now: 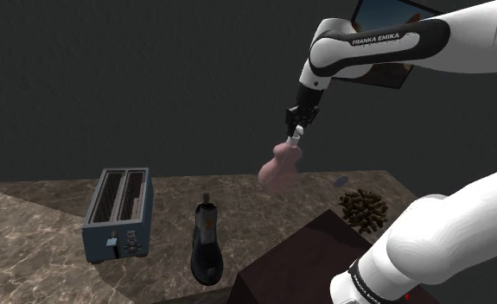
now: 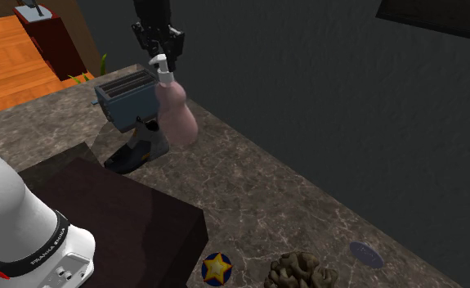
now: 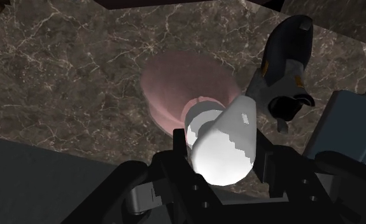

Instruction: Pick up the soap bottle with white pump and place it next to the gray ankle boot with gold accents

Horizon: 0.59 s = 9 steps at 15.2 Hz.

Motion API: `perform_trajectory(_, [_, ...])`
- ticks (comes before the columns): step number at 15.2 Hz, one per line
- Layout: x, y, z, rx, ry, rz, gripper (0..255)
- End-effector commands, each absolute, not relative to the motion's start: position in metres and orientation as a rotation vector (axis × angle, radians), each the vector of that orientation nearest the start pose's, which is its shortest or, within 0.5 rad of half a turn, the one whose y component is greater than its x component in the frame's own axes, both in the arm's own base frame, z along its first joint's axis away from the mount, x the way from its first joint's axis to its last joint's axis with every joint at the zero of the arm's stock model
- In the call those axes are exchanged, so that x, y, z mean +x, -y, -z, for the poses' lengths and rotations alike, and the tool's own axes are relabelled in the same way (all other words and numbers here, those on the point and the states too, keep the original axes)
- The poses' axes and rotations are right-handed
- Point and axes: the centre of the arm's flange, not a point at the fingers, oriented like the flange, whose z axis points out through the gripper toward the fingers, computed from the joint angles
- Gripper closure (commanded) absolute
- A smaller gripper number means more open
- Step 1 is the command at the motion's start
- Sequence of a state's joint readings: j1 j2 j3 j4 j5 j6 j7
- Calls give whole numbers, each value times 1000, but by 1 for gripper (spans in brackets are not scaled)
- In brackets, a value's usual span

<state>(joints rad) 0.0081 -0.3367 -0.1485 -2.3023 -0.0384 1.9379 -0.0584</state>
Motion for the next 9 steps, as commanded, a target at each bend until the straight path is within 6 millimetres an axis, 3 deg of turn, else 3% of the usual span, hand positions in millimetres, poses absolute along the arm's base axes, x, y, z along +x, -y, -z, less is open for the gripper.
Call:
perform_trajectory(1, [440,69,-466,-3124,-92,-43,255])
perform_trajectory(9, [440,69,-423,-3124,-92,-43,255])
